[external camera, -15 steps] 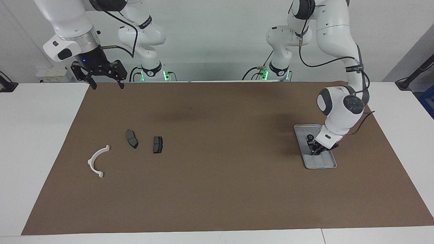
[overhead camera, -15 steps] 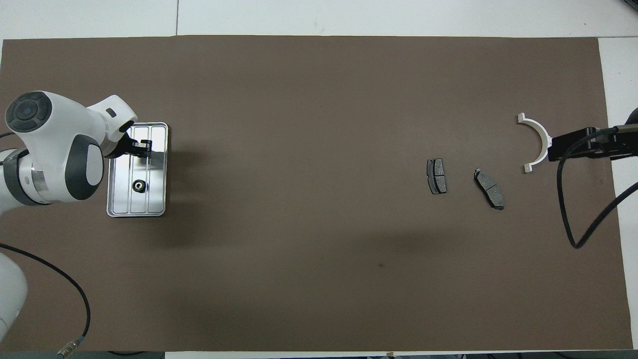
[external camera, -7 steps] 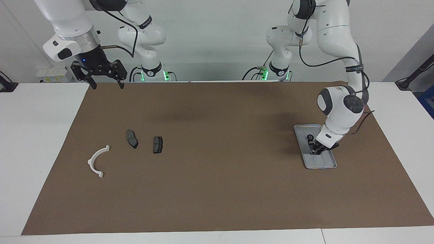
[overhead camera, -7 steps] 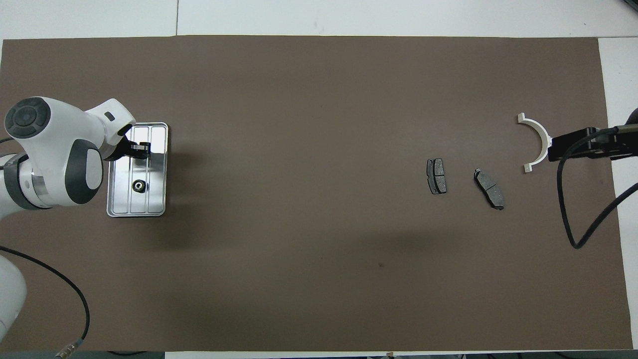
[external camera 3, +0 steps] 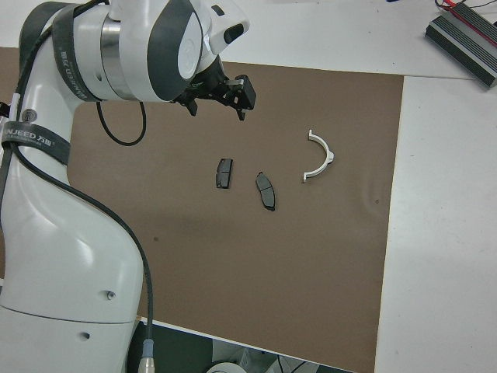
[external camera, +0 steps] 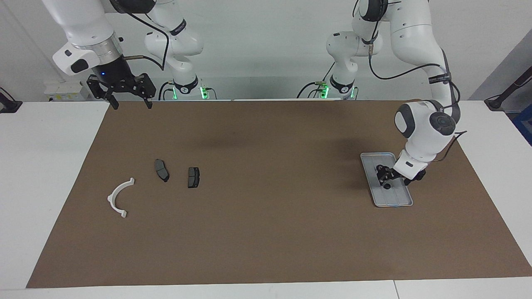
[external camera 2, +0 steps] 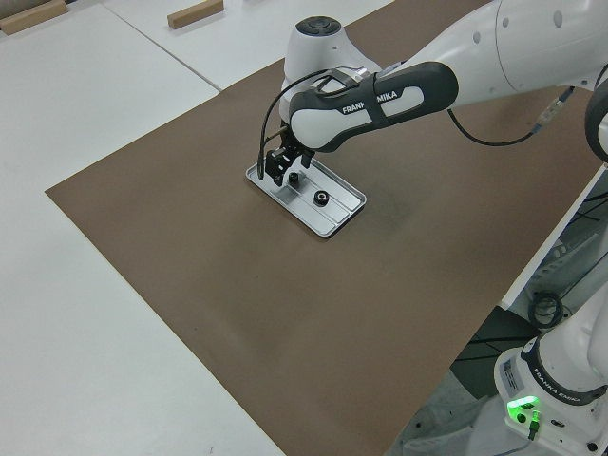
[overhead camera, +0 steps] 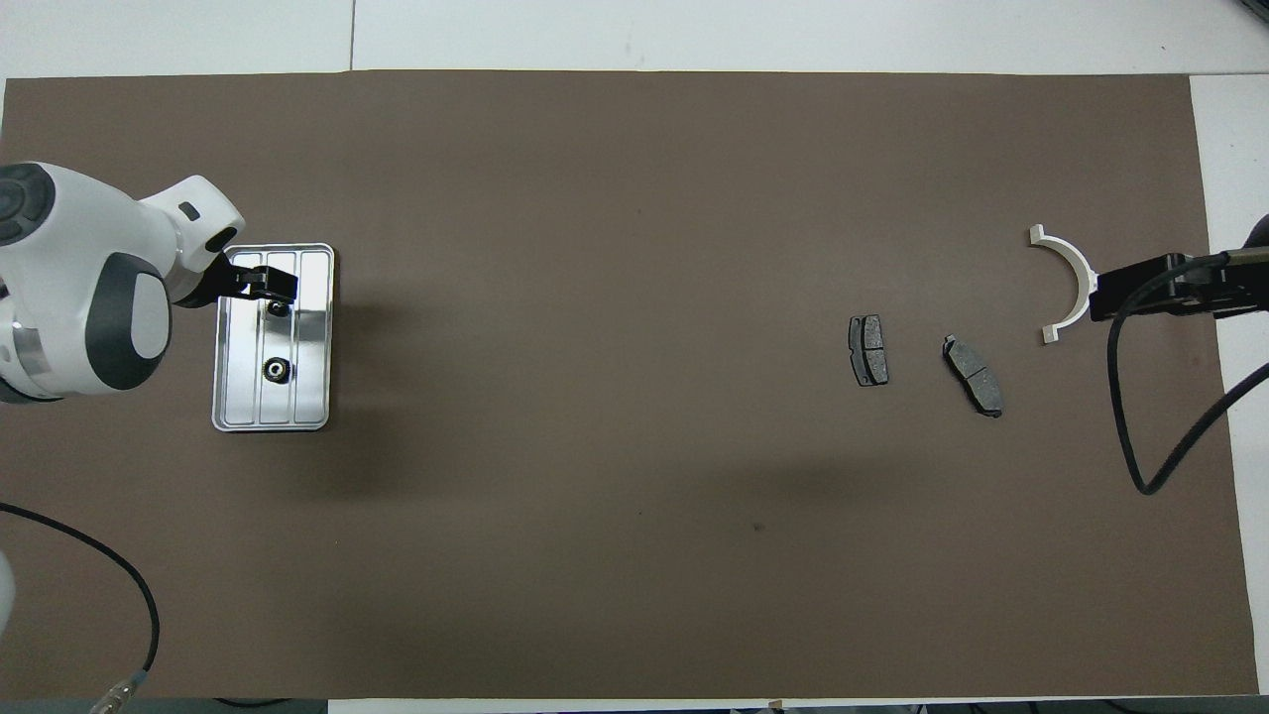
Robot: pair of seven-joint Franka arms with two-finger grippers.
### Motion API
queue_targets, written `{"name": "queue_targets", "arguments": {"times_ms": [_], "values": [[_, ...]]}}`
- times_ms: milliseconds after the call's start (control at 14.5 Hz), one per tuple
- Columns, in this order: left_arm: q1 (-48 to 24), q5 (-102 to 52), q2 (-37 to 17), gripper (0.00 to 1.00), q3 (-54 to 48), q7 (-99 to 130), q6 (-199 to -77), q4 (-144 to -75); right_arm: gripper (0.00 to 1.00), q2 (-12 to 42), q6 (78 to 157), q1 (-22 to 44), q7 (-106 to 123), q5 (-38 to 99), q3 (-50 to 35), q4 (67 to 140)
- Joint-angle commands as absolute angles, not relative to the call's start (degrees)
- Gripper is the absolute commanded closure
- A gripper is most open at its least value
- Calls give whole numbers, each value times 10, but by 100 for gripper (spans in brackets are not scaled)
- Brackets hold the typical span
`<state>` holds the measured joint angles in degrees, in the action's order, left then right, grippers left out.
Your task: Pick bearing gear from pile to tray
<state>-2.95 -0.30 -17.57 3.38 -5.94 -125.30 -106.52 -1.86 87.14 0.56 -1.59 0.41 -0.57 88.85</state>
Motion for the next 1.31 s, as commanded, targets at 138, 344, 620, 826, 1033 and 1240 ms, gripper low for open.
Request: {"name": "queue_targets", "arguments": {"times_ms": [138,344,620,826,1033,1240], "values": [[-11,-22,-81,0,35,-64,-1127,-1040,0,-33,877,10,1,-4,-1,904],[-17,-22,-34,0,33,-54,-1075,-1037,0,-33,876,10,1,-4,-1,904],[-18,-21,8,0,40,-37,-1015,-1023,0,-33,875,10,2,-4,-1,904],[-21,-18,8,0,36,-38,-1018,-1028,0,-33,875,10,3,-4,-1,904],[-36,-19,10,0,52,-15,-1040,-1034,0,-33,875,10,3,-4,-1,904],[-45,-22,4,0,67,-12,-1003,-1016,0,-33,875,10,3,-4,-1,903]]}}
